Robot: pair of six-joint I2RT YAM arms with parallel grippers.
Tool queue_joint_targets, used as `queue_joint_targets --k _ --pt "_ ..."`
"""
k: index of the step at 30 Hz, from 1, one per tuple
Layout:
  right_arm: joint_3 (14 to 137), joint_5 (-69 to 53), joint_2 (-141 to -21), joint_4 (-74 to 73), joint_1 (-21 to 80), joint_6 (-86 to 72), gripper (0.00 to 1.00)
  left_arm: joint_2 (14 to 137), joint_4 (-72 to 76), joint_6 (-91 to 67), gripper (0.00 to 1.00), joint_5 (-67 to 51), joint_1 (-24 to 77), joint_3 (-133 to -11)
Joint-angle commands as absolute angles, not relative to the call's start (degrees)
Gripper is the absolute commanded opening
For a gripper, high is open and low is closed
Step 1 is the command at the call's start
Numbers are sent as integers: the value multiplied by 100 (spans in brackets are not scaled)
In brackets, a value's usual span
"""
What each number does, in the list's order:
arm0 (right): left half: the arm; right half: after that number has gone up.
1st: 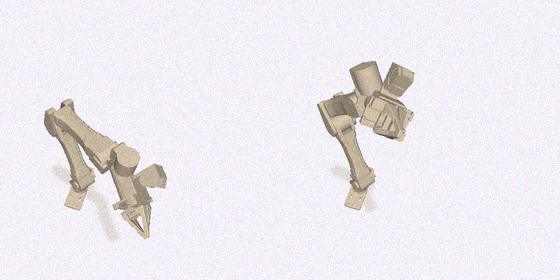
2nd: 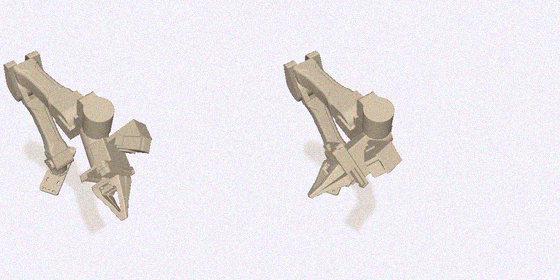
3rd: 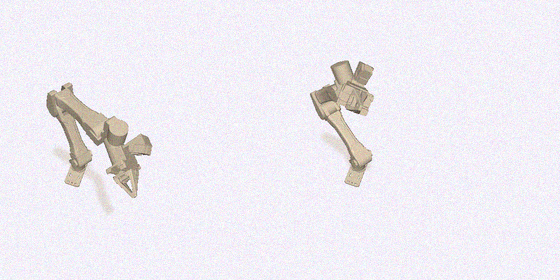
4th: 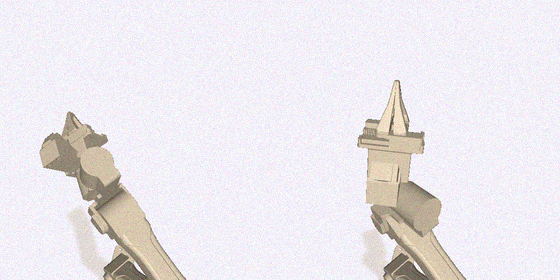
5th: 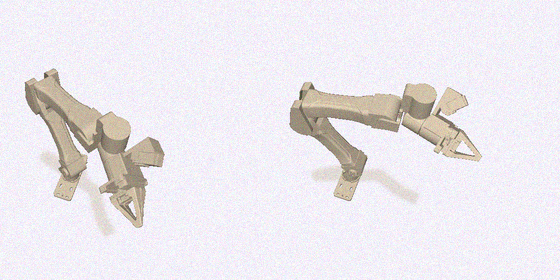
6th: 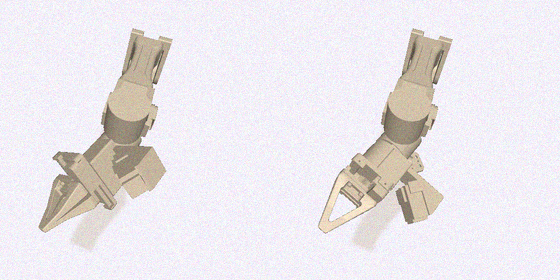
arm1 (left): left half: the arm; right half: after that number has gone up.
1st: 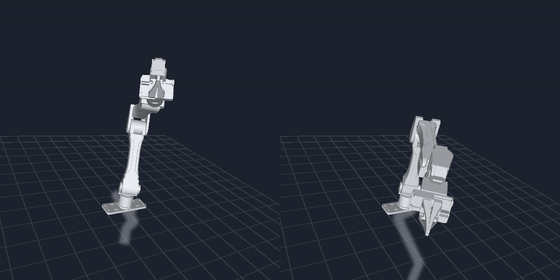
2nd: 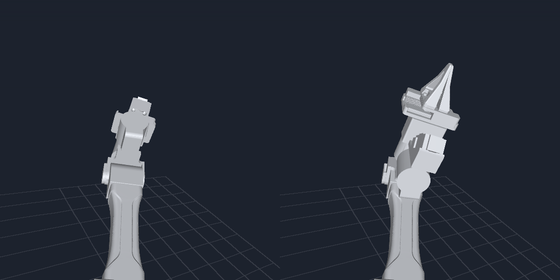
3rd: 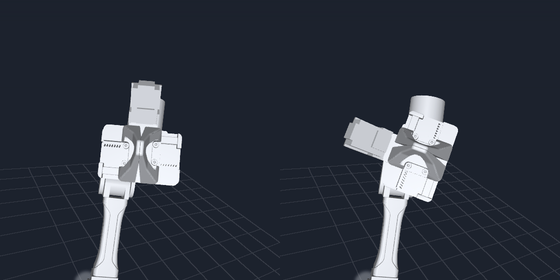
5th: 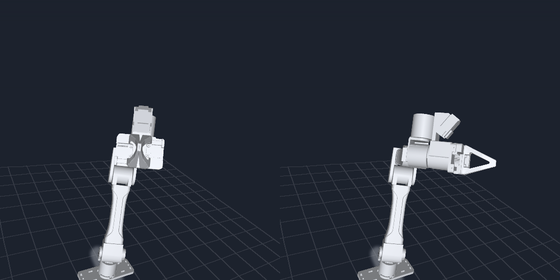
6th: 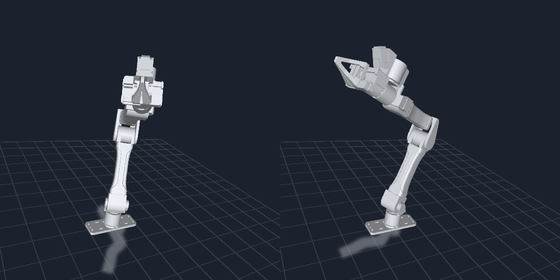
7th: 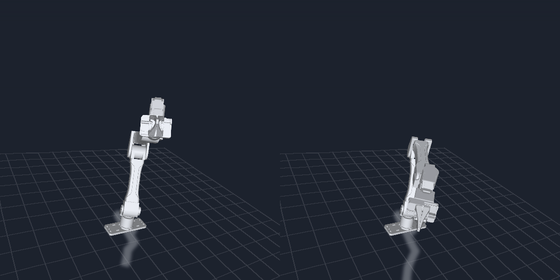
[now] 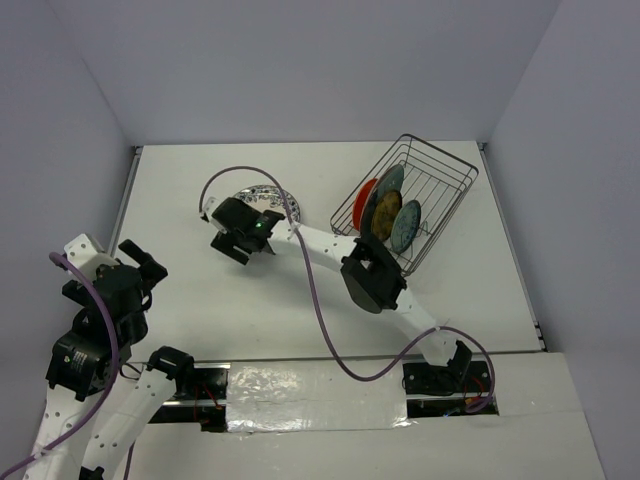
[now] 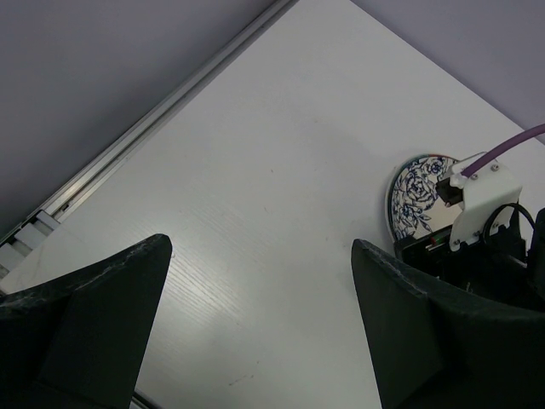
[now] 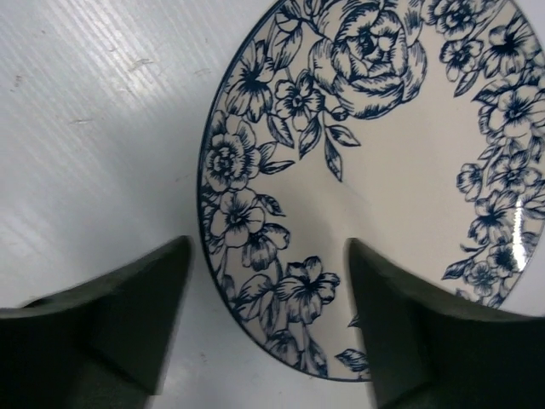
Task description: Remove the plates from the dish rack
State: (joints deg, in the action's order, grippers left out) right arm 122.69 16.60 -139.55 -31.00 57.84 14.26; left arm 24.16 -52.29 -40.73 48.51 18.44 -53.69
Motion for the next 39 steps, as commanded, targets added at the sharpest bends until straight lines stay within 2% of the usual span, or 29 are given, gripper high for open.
queue_joint_targets --k 1,5,10,12,16,19,20,26,34,39 --pt "12385 1258 -13185 -3366 5748 1196 100 2391 -5010 -4017 99 4843 1819 -5476" --pt "11813 363 -12238 -3182 5713 985 100 2408 -4975 -3982 99 4808 1811 -5467" --pt "10971 299 -10910 -2743 5512 206 100 2400 -4983 -3999 99 4816 1819 -5467" --pt "10698 491 -10087 -2567 5266 -331 100 2391 -4975 -3982 100 4816 1819 -5467" --pt "9952 1385 -8934 -2768 4144 -1902 100 2408 -4948 -3964 100 4790 1819 -5449" --pt "9591 1774 -8422 -3137 3491 -2651 100 2461 -4948 -3946 99 4755 1819 -5449" --pt "9484 1828 -8333 -3277 3098 -2828 100 2470 -4948 -3946 100 4764 1819 -5458" --pt "8422 2014 -7753 -3016 2295 -3831 96 2496 -4922 -3929 99 4737 1819 -5440" --pt "7937 1749 -7769 -2725 2092 -4692 90 2505 -4922 -3920 100 4711 1819 -5432" --pt "8014 1504 -8286 -2505 2092 -4834 84 2514 -4922 -3920 100 4711 1819 -5440"
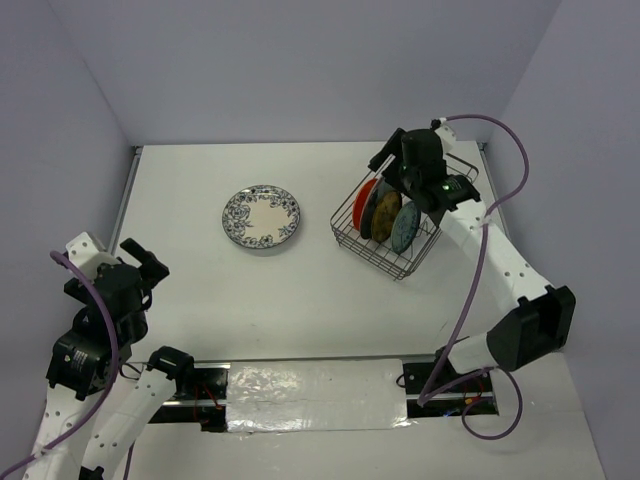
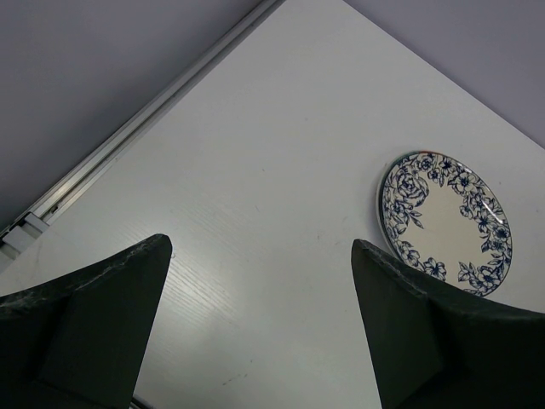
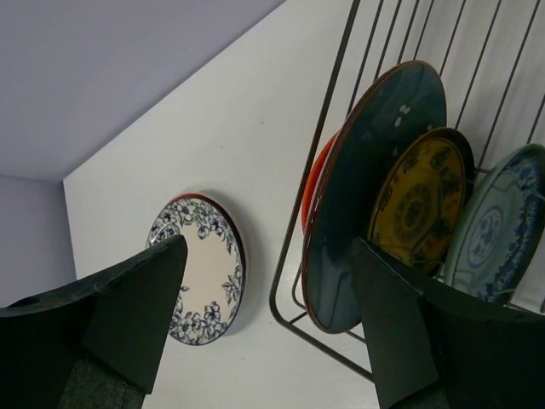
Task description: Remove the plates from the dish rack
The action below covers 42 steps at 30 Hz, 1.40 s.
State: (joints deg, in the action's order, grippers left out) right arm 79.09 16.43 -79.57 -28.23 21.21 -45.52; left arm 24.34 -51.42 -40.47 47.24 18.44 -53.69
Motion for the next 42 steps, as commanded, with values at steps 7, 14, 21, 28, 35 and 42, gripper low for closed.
queue_joint_targets --k 7,14,21,28,35,42 --pt "8386 1915 -8895 -2999 2092 -5027 83 2435 -4931 -3920 100 4729 1819 -5440" --pt "8068 1960 -8964 -2777 2100 -5063 49 2400 -4931 -3929 100 4729 1819 -5449" --pt "7884 1898 -8833 -2733 2092 -5115 27 2391 -4931 -3937 99 4737 1819 -5440" --pt "7629 1925 -8482 -2628 2092 -5185 11 2382 -4939 -3937 99 4737 1819 -5440" --pt "7506 1741 -8367 -2461 2066 -5229 0 2364 -4948 -3955 99 4746 1819 -5441" --pt "7453 1591 -8227 -2215 2057 -5335 0 2399 -4939 -3938 99 4737 1819 -5440"
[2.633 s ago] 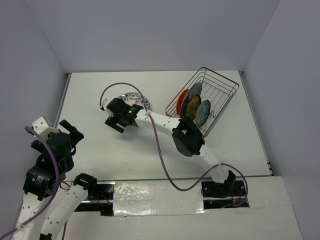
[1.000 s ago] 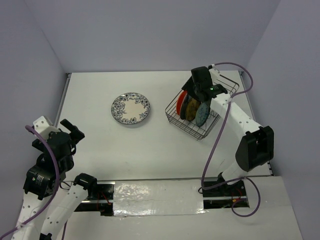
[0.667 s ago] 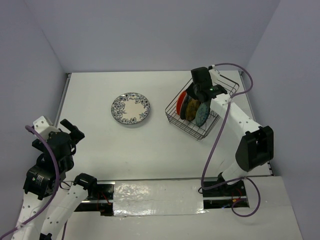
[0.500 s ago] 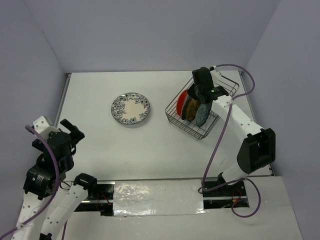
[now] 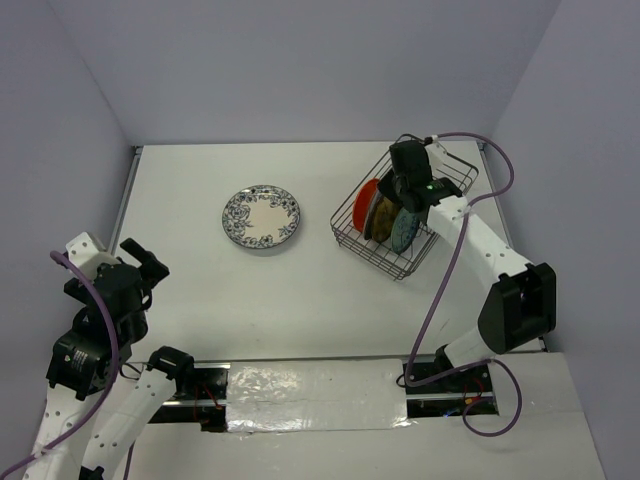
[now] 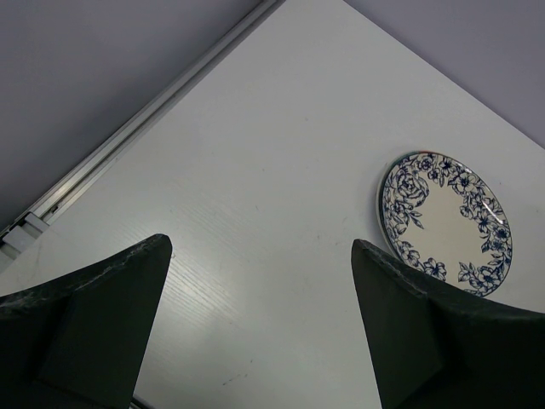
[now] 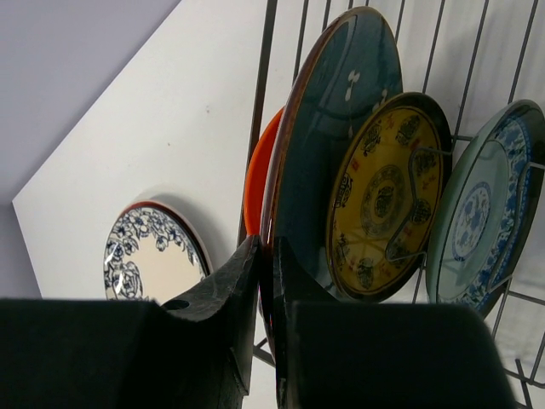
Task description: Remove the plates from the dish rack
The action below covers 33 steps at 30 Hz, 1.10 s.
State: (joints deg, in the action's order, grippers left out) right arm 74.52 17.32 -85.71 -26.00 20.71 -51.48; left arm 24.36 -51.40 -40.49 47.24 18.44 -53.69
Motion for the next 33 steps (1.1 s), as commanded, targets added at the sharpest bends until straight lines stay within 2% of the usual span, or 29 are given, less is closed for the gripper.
queue_joint_targets --k 1,33 --pt "7505 1582 -8209 -2215 2048 -5352 0 2399 -4948 -3937 100 4737 1819 -5440" --pt "9465 985 -7515 -2707 1995 -5344 0 2373 -4913 -3911 99 4711 1819 -5440"
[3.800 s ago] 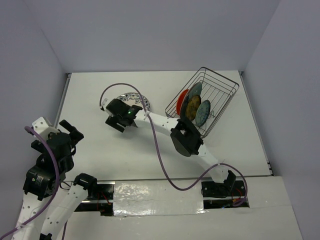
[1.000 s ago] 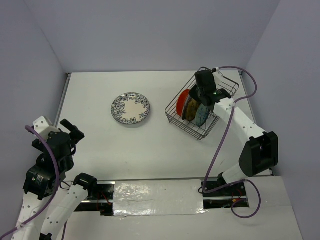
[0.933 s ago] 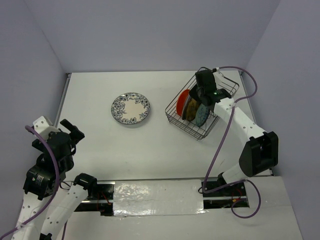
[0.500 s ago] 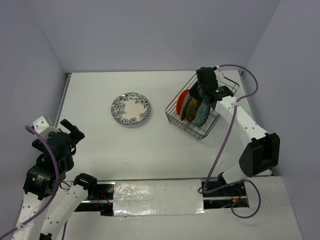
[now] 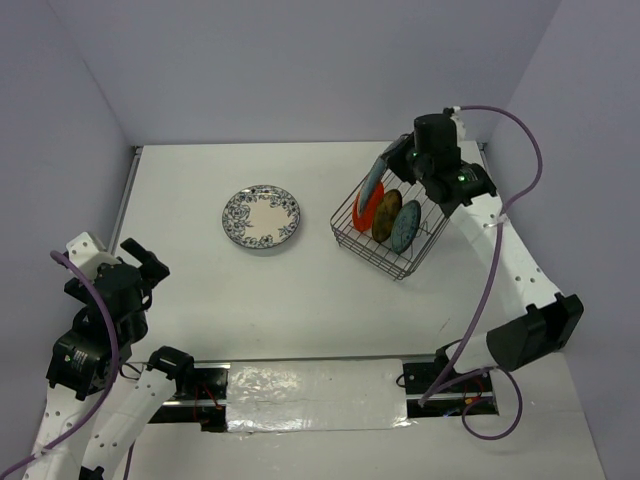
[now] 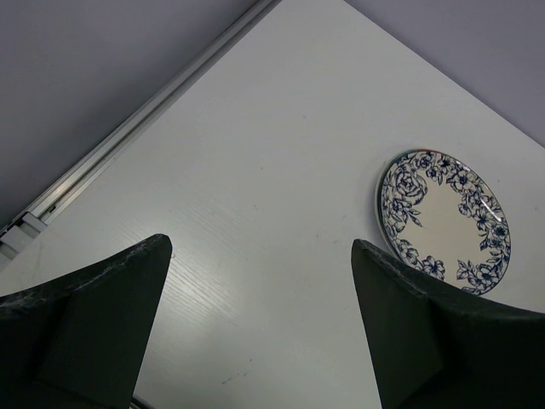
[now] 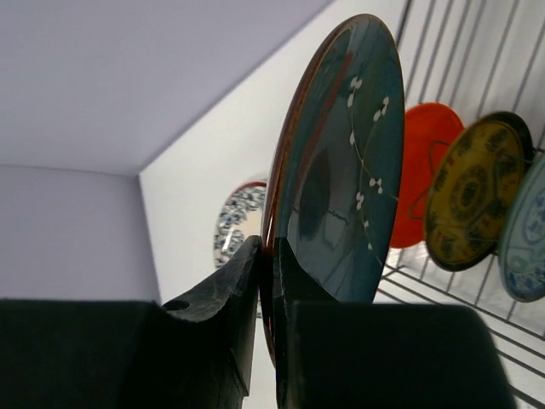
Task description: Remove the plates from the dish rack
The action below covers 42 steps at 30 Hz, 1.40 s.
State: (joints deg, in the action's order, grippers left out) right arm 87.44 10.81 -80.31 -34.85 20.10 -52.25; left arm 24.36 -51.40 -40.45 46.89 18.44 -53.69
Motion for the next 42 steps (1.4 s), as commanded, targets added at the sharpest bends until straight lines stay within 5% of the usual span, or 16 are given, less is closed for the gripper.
queue_joint_targets --k 1,7,10,14,18,28,42 --pt "9605 923 -7471 -2751 2004 -5344 0 2364 -4913 -3911 100 4702 1819 -5440" --pt "9896 178 -7304 -2287 2013 -5187 0 2356 -4922 -3929 99 4711 1819 -5440" --pt "10036 -1148 -7470 -1271 2275 -4207 0 2329 -4922 -3937 99 4720 1819 -5440" --pt "12010 -1802 -8689 -2536 3329 -2053 0 2312 -4931 -3946 100 4737 1819 -5440" --pt "13367 -189 -10087 -3901 4367 -161 0 2277 -5053 -4052 99 4834 1828 -5484" --pt "12392 2704 -11266 -2883 5844 2222 0 2153 -5027 -4052 99 4878 1828 -5476" --pt "11848 3409 -12479 -1802 6372 3180 0 2092 -4983 -4017 100 4843 1828 -5467"
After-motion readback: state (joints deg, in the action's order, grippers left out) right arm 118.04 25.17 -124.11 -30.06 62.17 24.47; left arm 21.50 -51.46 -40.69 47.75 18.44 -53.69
